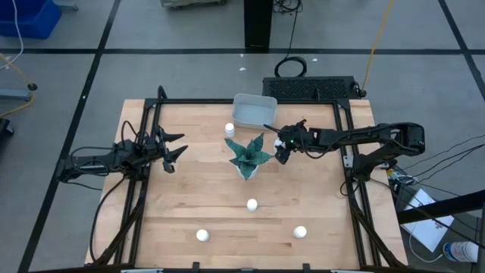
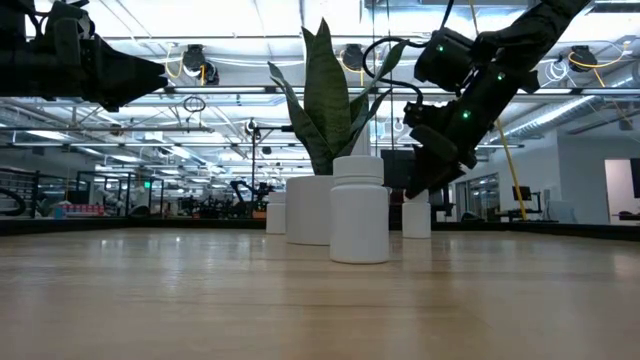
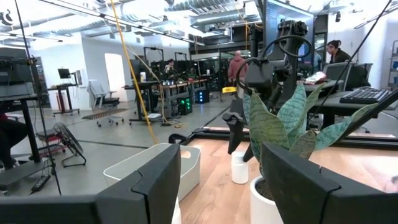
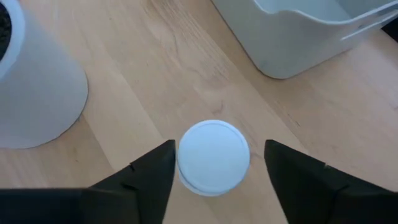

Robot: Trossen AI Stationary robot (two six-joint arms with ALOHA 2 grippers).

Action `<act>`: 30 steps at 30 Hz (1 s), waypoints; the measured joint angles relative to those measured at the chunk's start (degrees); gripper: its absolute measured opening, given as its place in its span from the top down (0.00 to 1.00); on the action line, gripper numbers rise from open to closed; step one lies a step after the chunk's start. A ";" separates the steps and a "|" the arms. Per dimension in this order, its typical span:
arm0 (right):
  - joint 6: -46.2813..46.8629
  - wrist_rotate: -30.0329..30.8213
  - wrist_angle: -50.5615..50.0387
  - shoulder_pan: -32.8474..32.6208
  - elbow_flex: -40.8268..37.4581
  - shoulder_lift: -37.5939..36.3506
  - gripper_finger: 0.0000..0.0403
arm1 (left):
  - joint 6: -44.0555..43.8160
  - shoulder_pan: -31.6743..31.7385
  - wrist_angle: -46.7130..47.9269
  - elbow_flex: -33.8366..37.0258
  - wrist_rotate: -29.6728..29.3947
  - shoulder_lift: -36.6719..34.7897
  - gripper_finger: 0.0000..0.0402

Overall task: Pick and place pill bottles into a basket
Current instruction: Put the white medicine bottle into the gray bin

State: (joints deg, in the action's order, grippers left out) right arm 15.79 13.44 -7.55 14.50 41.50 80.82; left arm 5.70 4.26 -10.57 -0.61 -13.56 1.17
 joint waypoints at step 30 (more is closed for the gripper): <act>-13.78 18.04 9.69 0.11 3.93 -17.64 0.62 | 0.01 0.01 -0.02 -0.01 0.02 0.00 0.43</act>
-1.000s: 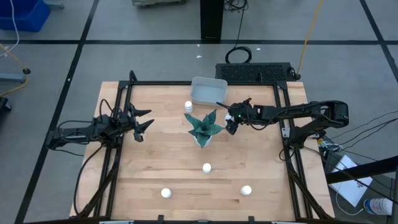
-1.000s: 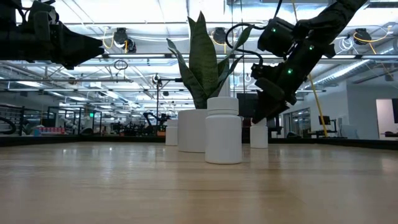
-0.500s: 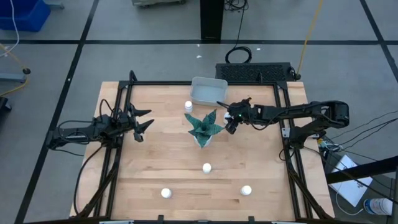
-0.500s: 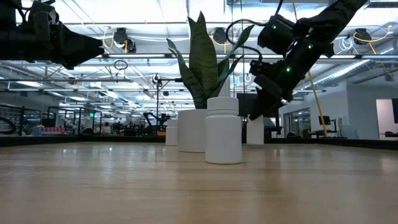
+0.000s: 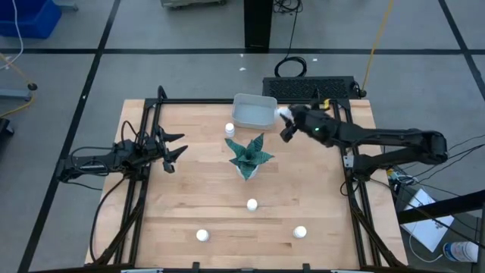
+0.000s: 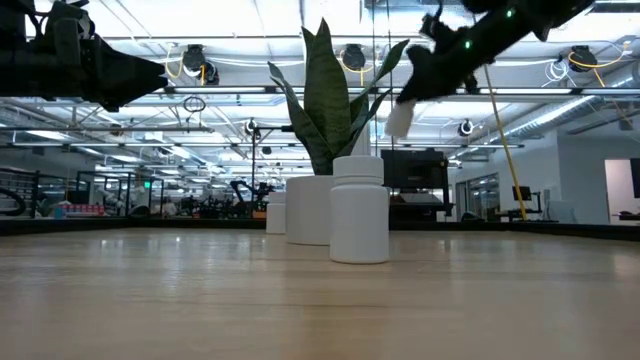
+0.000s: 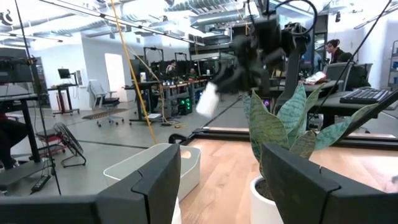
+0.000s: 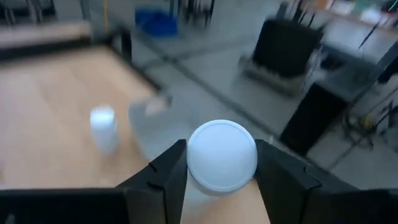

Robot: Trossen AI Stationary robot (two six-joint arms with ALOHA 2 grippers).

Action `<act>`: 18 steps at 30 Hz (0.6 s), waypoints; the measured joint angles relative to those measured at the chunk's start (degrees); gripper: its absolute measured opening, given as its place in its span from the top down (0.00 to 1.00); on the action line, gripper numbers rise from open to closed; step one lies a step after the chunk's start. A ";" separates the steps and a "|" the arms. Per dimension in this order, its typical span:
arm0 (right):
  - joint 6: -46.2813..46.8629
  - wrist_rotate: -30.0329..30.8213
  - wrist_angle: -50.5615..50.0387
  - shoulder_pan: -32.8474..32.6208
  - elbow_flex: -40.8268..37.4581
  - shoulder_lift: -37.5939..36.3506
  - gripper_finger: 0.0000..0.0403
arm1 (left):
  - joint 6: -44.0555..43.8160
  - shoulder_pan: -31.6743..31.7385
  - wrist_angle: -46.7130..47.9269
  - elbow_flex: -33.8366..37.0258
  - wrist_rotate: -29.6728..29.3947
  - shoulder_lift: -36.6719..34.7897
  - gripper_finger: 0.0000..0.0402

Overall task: Pick and place pill bottles into a basket
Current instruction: Put the white medicine bottle into the gray bin

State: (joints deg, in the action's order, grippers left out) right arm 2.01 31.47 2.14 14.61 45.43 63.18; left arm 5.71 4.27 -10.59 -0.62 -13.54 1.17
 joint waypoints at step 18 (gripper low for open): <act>-9.58 -0.07 13.67 1.49 8.40 7.46 0.63 | 0.00 0.00 0.02 0.00 -0.01 0.00 0.43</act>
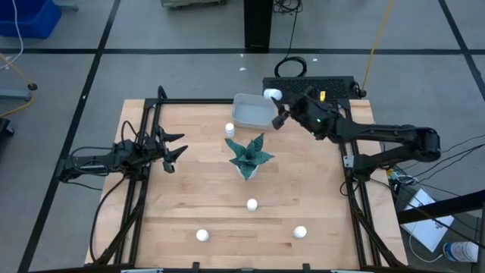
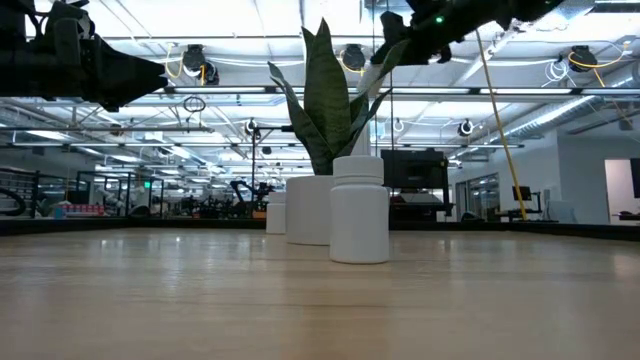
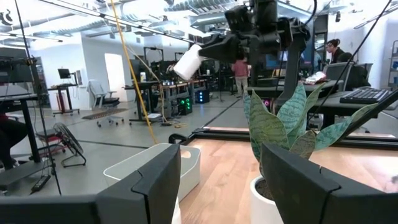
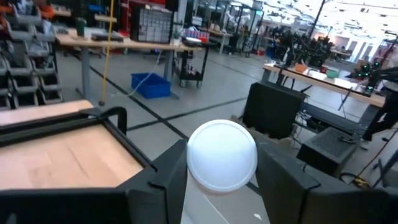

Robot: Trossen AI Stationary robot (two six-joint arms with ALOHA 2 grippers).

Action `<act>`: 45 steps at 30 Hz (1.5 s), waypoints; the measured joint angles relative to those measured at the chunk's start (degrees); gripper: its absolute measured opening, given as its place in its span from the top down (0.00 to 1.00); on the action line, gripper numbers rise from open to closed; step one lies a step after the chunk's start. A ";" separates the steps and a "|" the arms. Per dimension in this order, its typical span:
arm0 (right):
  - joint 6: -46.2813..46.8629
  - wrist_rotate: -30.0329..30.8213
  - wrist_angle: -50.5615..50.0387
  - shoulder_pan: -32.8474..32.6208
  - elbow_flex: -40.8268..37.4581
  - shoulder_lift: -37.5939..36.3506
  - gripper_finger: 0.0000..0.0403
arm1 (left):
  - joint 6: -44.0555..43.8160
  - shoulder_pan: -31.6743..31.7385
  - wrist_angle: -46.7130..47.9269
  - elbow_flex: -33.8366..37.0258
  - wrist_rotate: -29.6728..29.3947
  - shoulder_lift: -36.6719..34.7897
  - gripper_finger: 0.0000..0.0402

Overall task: Pick and place pill bottles into a basket
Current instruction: Put the white medicine bottle into the gray bin

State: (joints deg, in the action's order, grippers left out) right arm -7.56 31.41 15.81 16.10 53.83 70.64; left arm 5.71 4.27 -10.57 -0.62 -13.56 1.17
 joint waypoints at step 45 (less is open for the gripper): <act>0.00 -34.10 -33.43 23.05 25.89 38.09 0.61 | -0.02 -0.02 0.00 0.00 0.00 0.00 0.43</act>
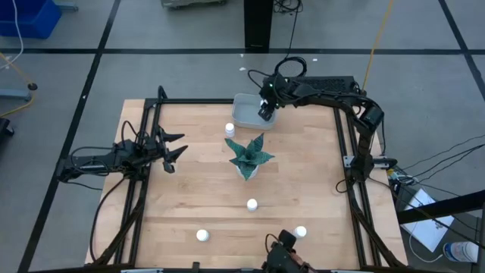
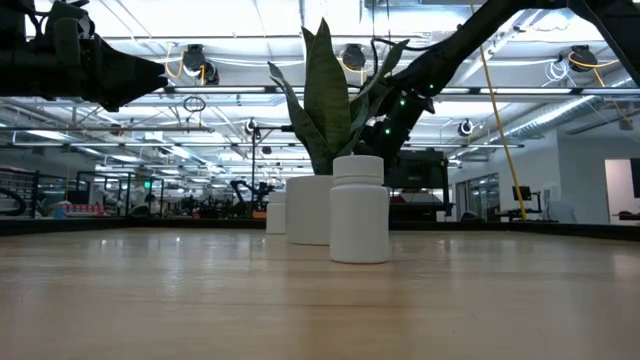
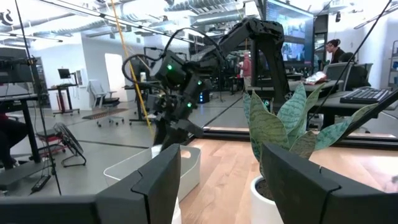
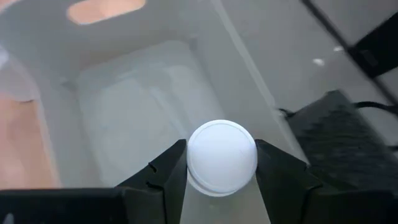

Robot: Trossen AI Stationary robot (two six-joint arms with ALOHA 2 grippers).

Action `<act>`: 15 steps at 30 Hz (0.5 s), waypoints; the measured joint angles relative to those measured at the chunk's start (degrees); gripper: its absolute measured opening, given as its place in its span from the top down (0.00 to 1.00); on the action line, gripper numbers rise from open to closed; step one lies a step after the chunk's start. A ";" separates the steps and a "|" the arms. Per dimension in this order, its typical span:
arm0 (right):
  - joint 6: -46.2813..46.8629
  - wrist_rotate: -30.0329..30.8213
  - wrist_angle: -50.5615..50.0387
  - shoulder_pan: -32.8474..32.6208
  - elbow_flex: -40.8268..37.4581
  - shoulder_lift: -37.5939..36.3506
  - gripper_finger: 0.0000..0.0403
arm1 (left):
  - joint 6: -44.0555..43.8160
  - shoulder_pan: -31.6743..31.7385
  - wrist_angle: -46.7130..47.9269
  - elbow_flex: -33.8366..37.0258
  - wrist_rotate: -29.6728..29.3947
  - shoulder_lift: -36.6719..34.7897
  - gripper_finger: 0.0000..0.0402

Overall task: Pick and place pill bottles into a basket
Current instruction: Put the white medicine bottle into the gray bin

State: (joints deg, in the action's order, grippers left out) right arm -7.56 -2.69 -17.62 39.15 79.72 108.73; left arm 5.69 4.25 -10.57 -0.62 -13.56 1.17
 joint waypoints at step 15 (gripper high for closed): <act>1.32 -2.11 6.04 0.62 -4.31 -0.02 0.58 | 0.00 0.01 0.00 0.00 0.00 0.01 0.43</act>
State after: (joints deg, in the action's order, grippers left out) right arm -6.24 -4.80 -11.58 39.77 75.41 108.71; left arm 5.69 4.27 -10.57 -0.62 -13.56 1.18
